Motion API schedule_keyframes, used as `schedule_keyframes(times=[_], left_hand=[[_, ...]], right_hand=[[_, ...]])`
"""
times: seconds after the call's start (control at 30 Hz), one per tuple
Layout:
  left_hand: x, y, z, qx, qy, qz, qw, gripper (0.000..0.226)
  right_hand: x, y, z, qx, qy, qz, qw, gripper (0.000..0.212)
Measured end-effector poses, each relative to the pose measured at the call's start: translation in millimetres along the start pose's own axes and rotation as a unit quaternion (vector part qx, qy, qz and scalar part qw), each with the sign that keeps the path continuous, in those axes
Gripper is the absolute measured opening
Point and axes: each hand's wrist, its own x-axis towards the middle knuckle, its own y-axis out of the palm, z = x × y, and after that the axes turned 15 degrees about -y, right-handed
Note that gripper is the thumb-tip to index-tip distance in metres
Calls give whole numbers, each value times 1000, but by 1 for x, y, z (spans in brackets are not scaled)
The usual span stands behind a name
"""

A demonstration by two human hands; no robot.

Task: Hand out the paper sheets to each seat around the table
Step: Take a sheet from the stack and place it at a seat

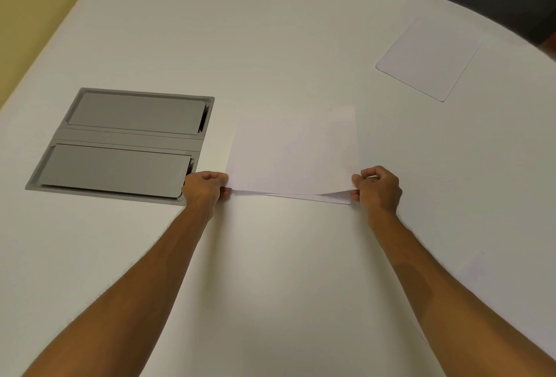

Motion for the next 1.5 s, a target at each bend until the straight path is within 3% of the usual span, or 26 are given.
schedule_keyframes(times=[0.27, 0.43, 0.53, 0.67, 0.8, 1.17, 1.33, 1.5], left_hand=[[-2, -4, 2, 57, 39, -30, 997, 10], [-15, -9, 3, 62, 64, -53, 995, 29], [-33, -14, 5, -34, 38, 65, 997, 45], [-63, -19, 11, -147, -36, 254, 955, 69], [-87, -22, 24, -175, -39, 320, 930, 55], [-152, -41, 66, -175, -3, 320, 931, 35], [-175, -55, 82, -167, 38, 271, 947, 29], [-188, -85, 92, -159, 64, 235, 957, 27]], right_hand=[[-7, -19, 4, 125, 29, -22, 992, 15], [-17, -30, 4, 180, 33, -11, 983, 11], [-28, -34, 9, 205, 30, -5, 978, 13], [-48, -36, 18, 235, 32, -3, 971, 14], [-78, -34, 30, 286, 39, 28, 957, 16], [-189, -40, 51, 374, 68, 98, 920, 26], [-232, -40, 54, 378, 79, 129, 914, 31], [-258, -48, 53, 379, 71, 215, 897, 55]])
